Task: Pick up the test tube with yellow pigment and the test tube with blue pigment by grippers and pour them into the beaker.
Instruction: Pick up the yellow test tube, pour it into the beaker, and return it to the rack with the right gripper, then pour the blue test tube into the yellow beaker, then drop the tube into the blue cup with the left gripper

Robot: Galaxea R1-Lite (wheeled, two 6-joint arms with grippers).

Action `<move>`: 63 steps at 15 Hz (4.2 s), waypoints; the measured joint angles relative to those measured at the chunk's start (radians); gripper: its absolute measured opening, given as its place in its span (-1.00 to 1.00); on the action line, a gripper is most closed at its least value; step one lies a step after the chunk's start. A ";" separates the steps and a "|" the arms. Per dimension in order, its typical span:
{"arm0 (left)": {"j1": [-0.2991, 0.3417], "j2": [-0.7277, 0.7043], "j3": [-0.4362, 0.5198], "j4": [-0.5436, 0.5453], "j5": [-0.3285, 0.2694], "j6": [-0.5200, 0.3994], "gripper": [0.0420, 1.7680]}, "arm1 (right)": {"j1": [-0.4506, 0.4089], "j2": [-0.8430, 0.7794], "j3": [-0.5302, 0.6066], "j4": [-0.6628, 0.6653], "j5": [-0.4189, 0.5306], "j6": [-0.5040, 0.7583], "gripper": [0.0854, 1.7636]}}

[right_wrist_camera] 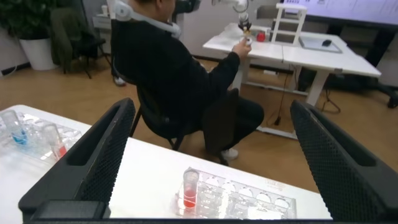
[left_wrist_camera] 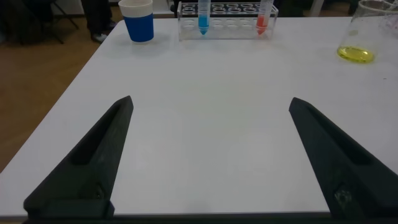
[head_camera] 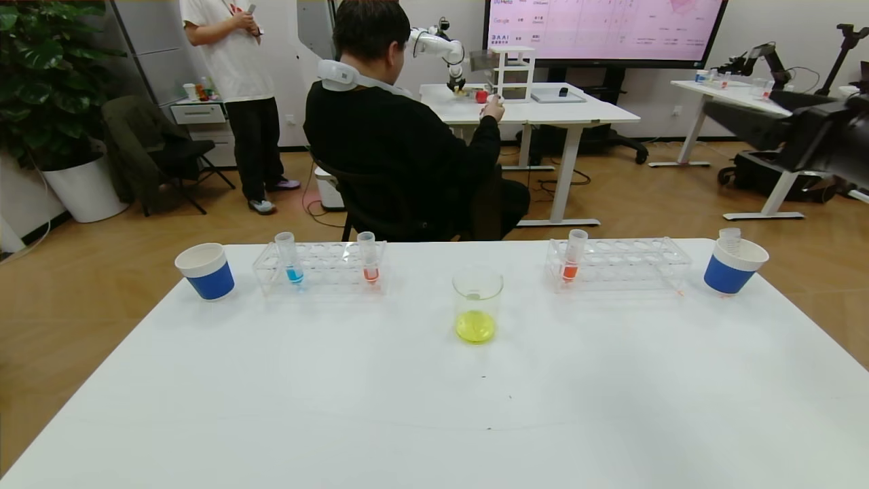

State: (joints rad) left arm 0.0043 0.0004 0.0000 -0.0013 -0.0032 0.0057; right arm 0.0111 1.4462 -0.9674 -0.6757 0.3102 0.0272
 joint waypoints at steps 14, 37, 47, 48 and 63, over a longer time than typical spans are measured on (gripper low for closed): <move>0.000 0.000 0.000 0.000 0.000 0.000 0.98 | -0.023 -1.208 0.541 0.422 -0.043 -0.013 0.97; -0.001 0.004 -0.050 -0.010 -0.026 0.016 0.98 | -0.007 -1.447 0.967 0.680 -0.286 -0.093 0.97; 0.000 0.759 -0.523 -0.387 -0.059 0.014 0.98 | -0.007 -1.447 0.967 0.680 -0.286 -0.092 0.97; 0.000 0.860 -0.539 -0.472 -0.059 0.014 0.98 | -0.007 -1.447 0.967 0.680 -0.286 -0.093 0.97; -0.045 1.980 -0.405 -1.516 -0.018 -0.010 0.98 | -0.007 -1.447 0.967 0.680 -0.286 -0.093 0.97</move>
State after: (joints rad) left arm -0.0409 1.9800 -0.4051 -1.5172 -0.0211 -0.0047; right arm 0.0043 -0.0009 0.0000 0.0047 0.0240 -0.0653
